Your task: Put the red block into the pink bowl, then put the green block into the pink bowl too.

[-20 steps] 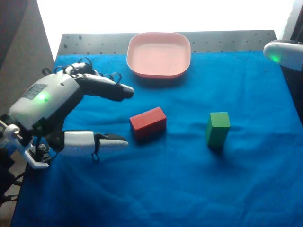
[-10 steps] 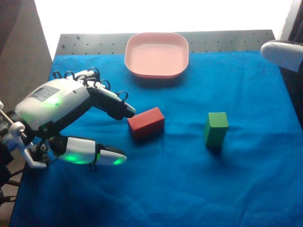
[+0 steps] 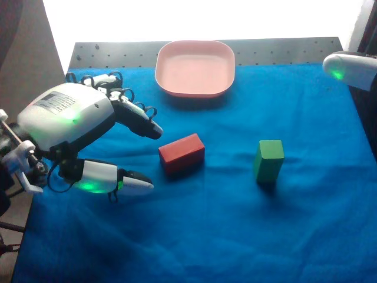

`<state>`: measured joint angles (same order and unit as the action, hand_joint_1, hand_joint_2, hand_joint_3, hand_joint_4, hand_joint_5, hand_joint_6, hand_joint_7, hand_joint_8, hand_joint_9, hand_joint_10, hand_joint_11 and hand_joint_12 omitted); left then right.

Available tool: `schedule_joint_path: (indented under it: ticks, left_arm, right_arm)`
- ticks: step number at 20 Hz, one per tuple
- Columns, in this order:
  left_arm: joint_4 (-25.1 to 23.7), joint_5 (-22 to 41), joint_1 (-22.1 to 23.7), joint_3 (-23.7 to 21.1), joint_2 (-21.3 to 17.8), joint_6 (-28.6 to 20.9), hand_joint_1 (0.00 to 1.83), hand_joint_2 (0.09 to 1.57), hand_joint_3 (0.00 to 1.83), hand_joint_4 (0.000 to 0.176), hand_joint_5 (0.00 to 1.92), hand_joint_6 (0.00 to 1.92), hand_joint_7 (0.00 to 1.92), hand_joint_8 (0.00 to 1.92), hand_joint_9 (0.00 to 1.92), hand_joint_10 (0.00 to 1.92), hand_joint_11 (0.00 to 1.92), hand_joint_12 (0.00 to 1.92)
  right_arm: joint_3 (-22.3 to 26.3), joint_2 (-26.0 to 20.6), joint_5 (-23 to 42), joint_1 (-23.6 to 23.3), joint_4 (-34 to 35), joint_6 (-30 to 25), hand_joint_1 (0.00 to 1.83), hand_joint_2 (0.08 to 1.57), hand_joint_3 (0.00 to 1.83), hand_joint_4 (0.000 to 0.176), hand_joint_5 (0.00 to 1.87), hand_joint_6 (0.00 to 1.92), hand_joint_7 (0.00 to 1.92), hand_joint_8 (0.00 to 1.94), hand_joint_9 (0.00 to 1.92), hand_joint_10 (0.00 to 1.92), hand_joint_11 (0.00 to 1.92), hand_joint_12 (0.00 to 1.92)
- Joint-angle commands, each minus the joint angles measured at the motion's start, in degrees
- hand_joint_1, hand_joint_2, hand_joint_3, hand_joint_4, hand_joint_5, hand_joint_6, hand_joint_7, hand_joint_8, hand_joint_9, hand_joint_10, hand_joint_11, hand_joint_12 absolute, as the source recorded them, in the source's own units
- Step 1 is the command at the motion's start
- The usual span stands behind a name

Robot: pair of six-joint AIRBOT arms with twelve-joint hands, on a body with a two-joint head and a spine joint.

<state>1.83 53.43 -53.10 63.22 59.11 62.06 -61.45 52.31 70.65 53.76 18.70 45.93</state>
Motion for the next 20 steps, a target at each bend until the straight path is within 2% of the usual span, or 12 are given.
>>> schedule_joint_path:
  ticks: [1, 3, 9, 11, 12, 13, 14, 16, 17, 18, 20]
  left_arm:
    - [-0.42, 5.74, 1.08, 0.27, -0.22, 0.03, 0.83, 0.79, 0.0, 0.0, 0.93, 0.0, 0.97, 0.0, 0.65, 0.57, 0.2, 1.45]
    - [-1.68, 4.9, 1.79, 0.36, -0.18, 0.06, 0.82, 0.79, 0.0, 0.0, 0.93, 0.0, 0.97, 0.0, 0.66, 0.56, 0.23, 1.4]
    - [-2.96, 1.31, 4.49, 2.53, 1.42, 0.09, 0.83, 0.79, 0.0, 0.0, 0.94, 0.0, 1.01, 0.01, 0.7, 0.58, 0.23, 1.46]
    - [-3.35, -0.35, 5.52, 3.59, 2.47, 0.09, 0.79, 0.82, 0.0, 0.0, 0.93, 0.0, 1.0, 0.0, 0.68, 0.61, 0.22, 1.45]
    - [-3.53, -1.23, 6.23, 4.22, 3.07, 0.08, 0.82, 0.8, 0.0, 0.0, 0.96, 0.01, 1.02, 0.01, 0.67, 0.64, 0.2, 1.49]
    - [-4.03, -2.13, 7.02, 4.8, 3.64, 0.07, 0.82, 0.81, 0.0, 0.0, 0.99, 0.02, 1.04, 0.01, 0.68, 0.67, 0.25, 1.5]
    - [-4.5, -2.76, 7.53, 5.06, 3.94, 0.07, 0.81, 0.81, 0.0, 0.0, 1.0, 0.02, 1.04, 0.01, 0.66, 0.72, 0.24, 1.52]
    - [-5.46, -4.52, 8.69, 5.84, 4.85, 0.07, 0.82, 0.82, 0.0, 0.0, 1.05, 0.03, 1.06, 0.03, 0.63, 0.85, 0.24, 1.57]
    - [-5.64, -4.83, 8.89, 6.04, 5.1, 0.07, 0.84, 0.83, 0.0, 0.0, 1.07, 0.04, 1.09, 0.04, 0.65, 0.87, 0.26, 1.54]
    - [-5.75, -5.09, 9.02, 6.12, 5.25, 0.07, 0.82, 0.84, 0.0, 0.0, 1.07, 0.04, 1.07, 0.03, 0.61, 0.88, 0.18, 1.61]
    - [-5.76, -5.36, 9.16, 6.44, 5.79, 0.06, 0.82, 0.84, 0.0, 0.0, 1.09, 0.05, 1.09, 0.04, 0.61, 0.88, 0.13, 1.61]
  right_arm:
    - [-0.2, -0.09, 7.06, -0.38, -0.07, -0.6, 0.38, 0.84, 0.0, 0.012, 0.27, 0.01, 0.55, 0.0, 0.47, 0.0, 0.01, 0.79]
    - [-0.2, -0.09, 7.06, -0.37, -0.08, -0.63, 0.38, 0.82, 0.0, 0.003, 0.27, 0.0, 0.56, 0.0, 0.47, 0.0, 0.01, 0.79]
    - [-0.21, -0.09, 6.93, -0.37, -0.09, -0.75, 0.38, 0.77, 0.0, 0.0, 0.27, 0.0, 0.59, 0.01, 0.46, 0.0, 0.02, 0.79]
    - [-0.26, -0.1, 6.9, -0.37, -0.09, -0.75, 0.4, 0.79, 0.0, 0.005, 0.26, 0.0, 0.56, 0.0, 0.43, 0.0, 0.0, 0.78]
    - [-0.34, -0.1, 6.89, -0.37, -0.09, -0.75, 0.41, 0.8, 0.0, 0.019, 0.26, 0.0, 0.57, 0.0, 0.43, 0.0, 0.0, 0.78]
    - [-0.4, -0.1, 6.88, -0.37, -0.09, -0.75, 0.42, 0.79, 0.0, 0.048, 0.28, 0.0, 0.57, 0.0, 0.42, 0.0, 0.02, 0.7]
    - [-0.44, -0.1, 6.88, -0.37, -0.09, -0.75, 0.44, 0.78, 0.0, 0.06, 0.28, 0.0, 0.57, 0.0, 0.41, 0.0, 0.02, 0.68]
    - [-0.56, -0.09, 6.88, -0.37, -0.09, -0.75, 0.45, 0.8, 0.01, 0.064, 0.27, 0.0, 0.56, 0.0, 0.4, 0.0, 0.0, 0.67]
    - [-0.65, 0.03, 6.88, -0.37, -0.09, -0.75, 0.46, 0.82, 0.01, 0.056, 0.27, 0.0, 0.56, 0.0, 0.39, 0.0, 0.0, 0.64]
    - [-0.75, 0.14, 6.88, -0.37, -0.09, -0.75, 0.47, 0.82, 0.01, 0.054, 0.27, 0.0, 0.57, 0.0, 0.4, 0.01, 0.01, 0.63]
    - [-0.85, 0.27, 6.88, -0.37, -0.09, -0.75, 0.47, 0.82, 0.01, 0.052, 0.26, 0.0, 0.56, 0.0, 0.4, 0.0, 0.0, 0.62]
